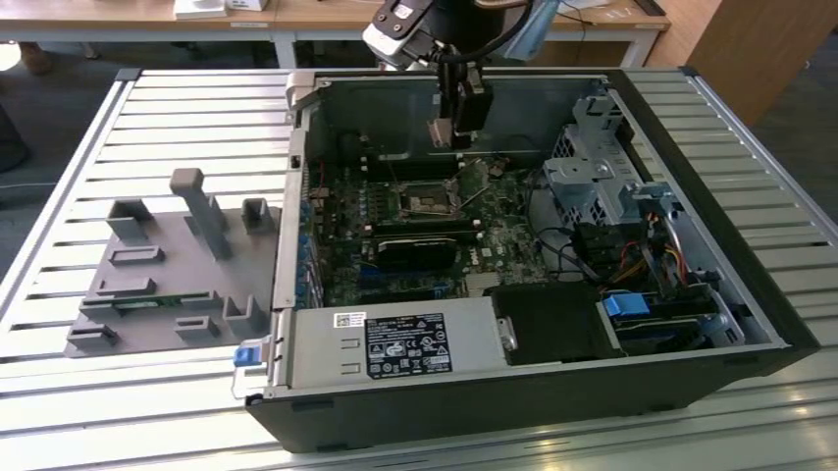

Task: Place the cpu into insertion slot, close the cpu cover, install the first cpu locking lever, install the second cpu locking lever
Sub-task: 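Place the cpu into insertion slot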

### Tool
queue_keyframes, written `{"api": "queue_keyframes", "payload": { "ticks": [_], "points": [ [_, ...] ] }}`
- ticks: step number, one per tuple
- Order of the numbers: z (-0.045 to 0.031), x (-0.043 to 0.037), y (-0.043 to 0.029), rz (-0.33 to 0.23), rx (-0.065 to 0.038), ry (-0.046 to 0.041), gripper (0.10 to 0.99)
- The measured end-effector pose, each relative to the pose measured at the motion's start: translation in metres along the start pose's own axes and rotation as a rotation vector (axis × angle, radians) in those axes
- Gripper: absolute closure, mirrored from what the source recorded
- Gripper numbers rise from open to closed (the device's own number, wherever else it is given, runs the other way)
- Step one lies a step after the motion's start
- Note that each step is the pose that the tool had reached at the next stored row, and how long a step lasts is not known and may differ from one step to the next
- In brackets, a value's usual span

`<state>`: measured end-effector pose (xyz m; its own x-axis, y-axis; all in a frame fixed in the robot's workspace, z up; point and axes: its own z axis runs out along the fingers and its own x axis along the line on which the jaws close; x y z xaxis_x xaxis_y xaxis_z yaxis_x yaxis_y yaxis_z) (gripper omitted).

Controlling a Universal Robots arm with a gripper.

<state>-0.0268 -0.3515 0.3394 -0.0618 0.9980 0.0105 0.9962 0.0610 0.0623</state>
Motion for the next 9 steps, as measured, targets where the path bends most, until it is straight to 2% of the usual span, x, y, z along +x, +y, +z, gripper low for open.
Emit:
{"api": "queue_keyframes", "payload": {
  "ticks": [9],
  "points": [
    [0.0092,0.0001,-0.0006,0.001,0.015,0.0010,0.545]
  ]
}}
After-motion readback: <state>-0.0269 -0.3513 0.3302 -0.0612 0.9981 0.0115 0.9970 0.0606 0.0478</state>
